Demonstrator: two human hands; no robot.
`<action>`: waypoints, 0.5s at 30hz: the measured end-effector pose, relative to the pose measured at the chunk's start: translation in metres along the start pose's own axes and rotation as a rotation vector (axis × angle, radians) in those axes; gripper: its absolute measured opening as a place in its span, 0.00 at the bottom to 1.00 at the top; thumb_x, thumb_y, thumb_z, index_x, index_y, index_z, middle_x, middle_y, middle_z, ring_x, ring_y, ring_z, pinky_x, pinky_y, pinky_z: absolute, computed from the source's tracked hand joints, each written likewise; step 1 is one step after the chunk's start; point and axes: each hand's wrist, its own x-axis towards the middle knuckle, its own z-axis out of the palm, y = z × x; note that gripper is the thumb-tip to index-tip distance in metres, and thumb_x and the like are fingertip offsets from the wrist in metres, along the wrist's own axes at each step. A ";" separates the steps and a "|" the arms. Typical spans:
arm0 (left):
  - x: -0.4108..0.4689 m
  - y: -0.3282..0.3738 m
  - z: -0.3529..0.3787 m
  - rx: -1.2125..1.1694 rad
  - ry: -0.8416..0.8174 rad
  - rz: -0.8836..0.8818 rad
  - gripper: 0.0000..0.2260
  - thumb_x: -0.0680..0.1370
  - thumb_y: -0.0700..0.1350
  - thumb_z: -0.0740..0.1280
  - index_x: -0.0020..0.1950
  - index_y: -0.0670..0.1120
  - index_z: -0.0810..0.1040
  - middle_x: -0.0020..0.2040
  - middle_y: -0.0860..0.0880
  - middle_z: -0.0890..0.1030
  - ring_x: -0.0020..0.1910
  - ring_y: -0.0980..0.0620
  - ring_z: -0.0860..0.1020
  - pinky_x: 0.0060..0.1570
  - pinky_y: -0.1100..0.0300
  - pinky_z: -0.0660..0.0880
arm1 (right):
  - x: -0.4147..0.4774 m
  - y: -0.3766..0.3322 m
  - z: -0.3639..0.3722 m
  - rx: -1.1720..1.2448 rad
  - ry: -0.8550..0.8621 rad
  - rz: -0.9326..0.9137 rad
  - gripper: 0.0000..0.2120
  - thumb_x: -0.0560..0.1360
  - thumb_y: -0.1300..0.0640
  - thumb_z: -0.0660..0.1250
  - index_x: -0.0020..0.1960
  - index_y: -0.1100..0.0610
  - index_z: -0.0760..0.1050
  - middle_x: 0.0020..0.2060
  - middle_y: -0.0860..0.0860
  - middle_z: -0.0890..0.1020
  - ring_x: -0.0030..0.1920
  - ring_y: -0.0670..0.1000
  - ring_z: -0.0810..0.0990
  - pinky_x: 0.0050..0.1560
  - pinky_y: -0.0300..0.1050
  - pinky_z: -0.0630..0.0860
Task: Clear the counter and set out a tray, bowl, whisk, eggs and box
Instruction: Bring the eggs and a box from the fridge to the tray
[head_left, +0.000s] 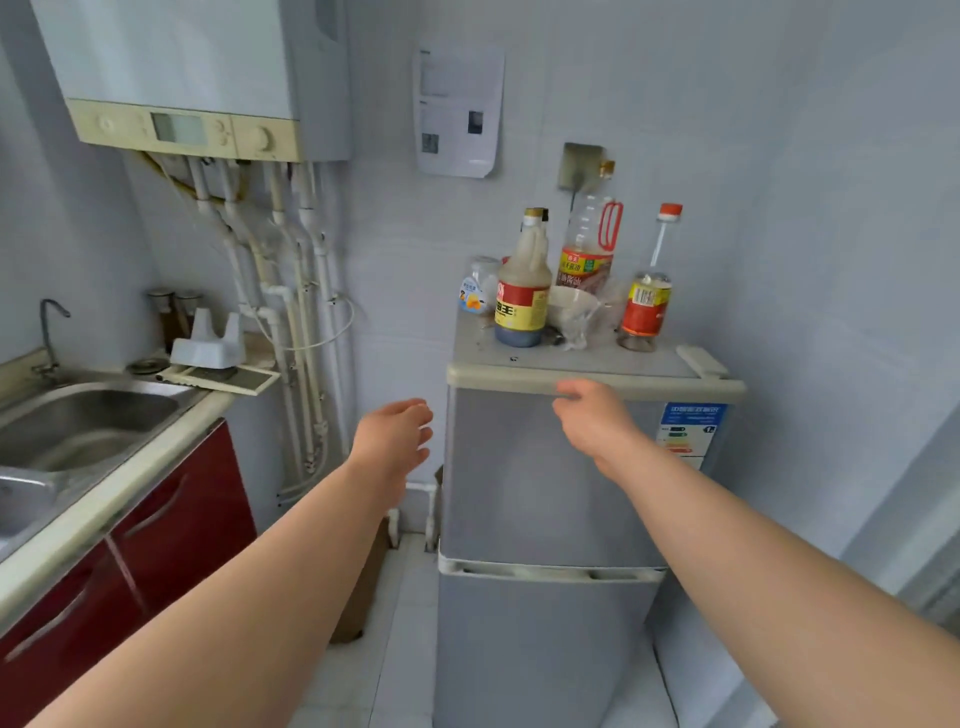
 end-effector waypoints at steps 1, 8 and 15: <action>0.011 0.002 0.003 0.036 -0.015 0.009 0.07 0.78 0.38 0.62 0.45 0.50 0.75 0.41 0.48 0.73 0.40 0.50 0.72 0.45 0.57 0.72 | 0.008 -0.001 0.001 -0.033 0.012 -0.004 0.19 0.79 0.61 0.58 0.70 0.56 0.70 0.64 0.55 0.76 0.54 0.54 0.77 0.47 0.40 0.69; 0.079 0.011 0.014 0.211 -0.008 0.030 0.14 0.78 0.44 0.64 0.62 0.45 0.77 0.55 0.42 0.80 0.57 0.43 0.78 0.61 0.51 0.74 | 0.058 -0.004 0.019 -0.289 0.036 0.022 0.21 0.80 0.59 0.55 0.73 0.56 0.66 0.70 0.57 0.71 0.66 0.58 0.72 0.65 0.50 0.71; 0.132 0.017 0.030 0.288 -0.092 0.062 0.02 0.79 0.43 0.63 0.48 0.48 0.75 0.35 0.48 0.70 0.34 0.49 0.67 0.40 0.60 0.67 | 0.096 0.001 0.033 -0.554 0.037 0.055 0.21 0.81 0.59 0.54 0.73 0.59 0.65 0.71 0.58 0.69 0.71 0.59 0.66 0.70 0.49 0.64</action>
